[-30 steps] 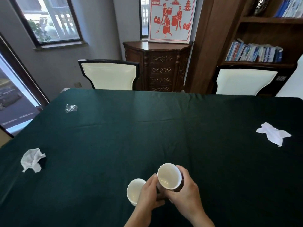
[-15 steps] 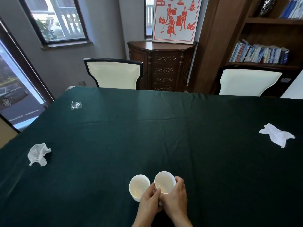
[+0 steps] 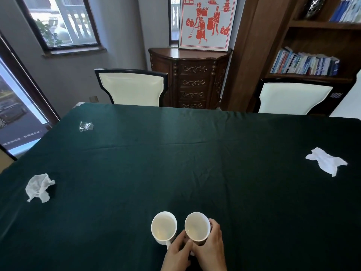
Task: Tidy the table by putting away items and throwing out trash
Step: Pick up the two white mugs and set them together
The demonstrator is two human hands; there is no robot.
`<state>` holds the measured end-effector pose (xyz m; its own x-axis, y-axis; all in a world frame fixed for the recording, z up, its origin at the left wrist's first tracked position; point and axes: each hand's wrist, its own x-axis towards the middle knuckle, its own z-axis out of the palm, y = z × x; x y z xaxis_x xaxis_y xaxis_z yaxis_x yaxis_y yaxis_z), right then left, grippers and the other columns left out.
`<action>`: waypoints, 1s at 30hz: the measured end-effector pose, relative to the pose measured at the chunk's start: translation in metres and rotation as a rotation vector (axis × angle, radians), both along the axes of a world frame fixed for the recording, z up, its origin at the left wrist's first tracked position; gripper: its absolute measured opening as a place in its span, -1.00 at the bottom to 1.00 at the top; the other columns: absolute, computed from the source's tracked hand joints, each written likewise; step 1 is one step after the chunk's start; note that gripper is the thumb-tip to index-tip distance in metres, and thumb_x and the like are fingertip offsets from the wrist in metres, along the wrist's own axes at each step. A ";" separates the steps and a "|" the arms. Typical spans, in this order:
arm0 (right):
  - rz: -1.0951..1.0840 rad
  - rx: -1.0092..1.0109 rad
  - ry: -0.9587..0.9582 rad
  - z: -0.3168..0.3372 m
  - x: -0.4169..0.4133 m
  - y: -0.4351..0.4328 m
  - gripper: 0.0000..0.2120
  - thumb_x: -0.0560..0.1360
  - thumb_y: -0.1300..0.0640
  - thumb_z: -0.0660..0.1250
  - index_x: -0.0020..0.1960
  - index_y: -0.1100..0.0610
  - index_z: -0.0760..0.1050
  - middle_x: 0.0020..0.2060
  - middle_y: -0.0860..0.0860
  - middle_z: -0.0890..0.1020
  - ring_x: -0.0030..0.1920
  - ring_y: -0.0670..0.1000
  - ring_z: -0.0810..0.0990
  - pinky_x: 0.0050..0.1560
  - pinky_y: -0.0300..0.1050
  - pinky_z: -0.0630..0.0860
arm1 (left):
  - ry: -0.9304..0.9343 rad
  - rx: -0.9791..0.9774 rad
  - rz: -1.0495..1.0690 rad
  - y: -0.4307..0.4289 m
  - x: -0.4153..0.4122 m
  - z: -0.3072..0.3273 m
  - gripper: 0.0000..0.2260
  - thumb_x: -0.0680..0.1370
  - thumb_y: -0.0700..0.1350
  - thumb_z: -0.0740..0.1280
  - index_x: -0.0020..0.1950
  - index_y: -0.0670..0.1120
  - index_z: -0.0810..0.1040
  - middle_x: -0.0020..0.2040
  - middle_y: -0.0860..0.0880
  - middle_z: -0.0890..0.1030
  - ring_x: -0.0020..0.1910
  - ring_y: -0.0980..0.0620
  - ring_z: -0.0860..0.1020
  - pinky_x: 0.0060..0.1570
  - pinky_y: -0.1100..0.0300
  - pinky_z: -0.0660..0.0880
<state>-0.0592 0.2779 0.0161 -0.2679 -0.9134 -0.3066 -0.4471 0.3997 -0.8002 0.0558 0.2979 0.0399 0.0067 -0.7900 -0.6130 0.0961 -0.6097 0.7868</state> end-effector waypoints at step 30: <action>-0.135 0.165 -0.428 0.010 0.000 0.000 -0.61 0.62 0.15 0.35 -0.36 0.24 0.59 -0.44 0.06 0.55 -0.39 0.05 0.53 -0.12 0.12 0.65 | -0.178 0.010 0.465 -0.005 0.032 -0.002 -0.57 0.71 -0.17 0.26 -0.36 -0.26 0.50 -0.35 -0.17 0.59 -0.45 -0.15 0.63 -0.42 0.09 0.58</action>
<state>-0.0596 0.2774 0.0256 -0.1989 -0.8088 -0.5534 -0.0264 0.5689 -0.8220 0.0880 0.2928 0.0376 0.4622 -0.6729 -0.5776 0.2246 -0.5413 0.8103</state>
